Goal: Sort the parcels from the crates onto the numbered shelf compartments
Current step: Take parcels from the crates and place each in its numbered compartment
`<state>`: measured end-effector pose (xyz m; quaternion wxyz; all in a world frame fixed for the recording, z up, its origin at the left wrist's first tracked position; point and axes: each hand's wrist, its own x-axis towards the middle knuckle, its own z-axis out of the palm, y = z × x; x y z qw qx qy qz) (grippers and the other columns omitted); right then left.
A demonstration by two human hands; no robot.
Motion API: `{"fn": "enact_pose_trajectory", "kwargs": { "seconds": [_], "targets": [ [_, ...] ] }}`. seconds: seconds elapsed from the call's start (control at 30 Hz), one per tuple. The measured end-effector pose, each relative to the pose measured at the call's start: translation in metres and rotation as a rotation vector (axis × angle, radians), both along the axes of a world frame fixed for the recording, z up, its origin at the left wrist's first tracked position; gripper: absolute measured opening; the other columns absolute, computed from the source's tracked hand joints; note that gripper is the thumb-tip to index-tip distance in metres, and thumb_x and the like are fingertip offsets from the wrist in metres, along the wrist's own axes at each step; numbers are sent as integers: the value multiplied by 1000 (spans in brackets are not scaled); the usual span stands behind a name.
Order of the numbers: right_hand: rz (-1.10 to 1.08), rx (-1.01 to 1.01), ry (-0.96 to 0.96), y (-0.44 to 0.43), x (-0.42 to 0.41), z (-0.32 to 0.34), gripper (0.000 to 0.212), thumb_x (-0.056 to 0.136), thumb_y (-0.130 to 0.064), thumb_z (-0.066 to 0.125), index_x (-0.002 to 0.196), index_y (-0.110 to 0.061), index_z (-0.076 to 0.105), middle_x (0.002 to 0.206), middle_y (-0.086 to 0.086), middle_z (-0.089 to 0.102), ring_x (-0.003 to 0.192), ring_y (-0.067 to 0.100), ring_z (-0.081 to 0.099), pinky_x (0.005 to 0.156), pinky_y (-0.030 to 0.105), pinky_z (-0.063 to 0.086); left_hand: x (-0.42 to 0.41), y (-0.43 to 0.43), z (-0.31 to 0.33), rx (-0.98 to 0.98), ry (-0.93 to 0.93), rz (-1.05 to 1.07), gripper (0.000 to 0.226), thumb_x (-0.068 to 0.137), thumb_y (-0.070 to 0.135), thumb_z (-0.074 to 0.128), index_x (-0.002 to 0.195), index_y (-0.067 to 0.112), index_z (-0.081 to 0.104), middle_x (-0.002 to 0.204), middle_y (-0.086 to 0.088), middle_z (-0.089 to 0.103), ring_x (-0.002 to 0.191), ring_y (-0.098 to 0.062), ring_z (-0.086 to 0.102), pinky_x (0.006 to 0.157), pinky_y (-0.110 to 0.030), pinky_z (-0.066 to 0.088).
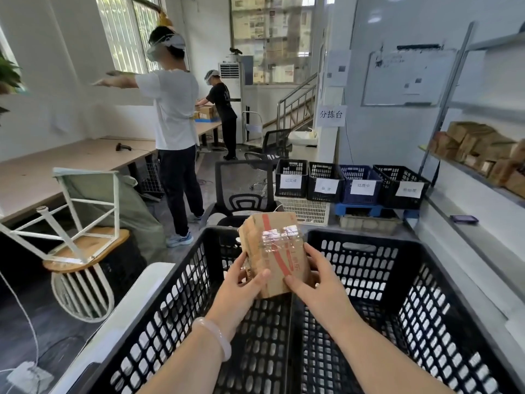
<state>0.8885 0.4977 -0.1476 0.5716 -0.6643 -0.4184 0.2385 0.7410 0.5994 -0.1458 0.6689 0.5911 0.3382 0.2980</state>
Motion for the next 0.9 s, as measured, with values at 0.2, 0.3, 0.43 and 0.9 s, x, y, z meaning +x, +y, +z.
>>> {"fn": "enact_pose_trajectory", "kwargs": {
  "seconds": [0.2, 0.3, 0.43, 0.9],
  "targets": [
    [14, -25, 393, 2, 8, -2, 36, 99, -42, 46, 135, -45, 42, 126, -13, 59, 113, 6, 57, 99, 31, 45, -2, 3, -6, -383, -208, -30, 33, 100, 35, 50, 127, 19, 58, 116, -11, 72, 110, -27, 68, 103, -50, 48],
    [58, -55, 402, 1, 6, -2, 34, 97, -37, 53, 130, -42, 47, 120, -6, 64, 100, 9, 67, 82, 29, 56, 0, 4, -7, -334, -166, -9, 30, 102, 32, 48, 123, 15, 62, 114, -11, 73, 108, -25, 69, 101, -48, 50],
    [-32, -65, 121, -1, 5, -5, 53, 88, -36, 67, 135, -42, 43, 125, -19, 53, 114, 1, 54, 89, 19, 49, 0, 14, -12, 19, 46, 94, 34, 97, 30, 60, 131, 35, 60, 114, 6, 72, 105, -13, 69, 94, -41, 55],
    [-124, -66, 170, 4, 4, -10, 83, 80, -36, 77, 145, -42, 24, 134, -15, 45, 115, 3, 49, 83, 15, 43, 9, 17, -12, -151, -156, 11, 83, 75, 34, 75, 148, 32, 36, 111, 2, 74, 100, -16, 72, 96, -47, 54]
  ]
}}
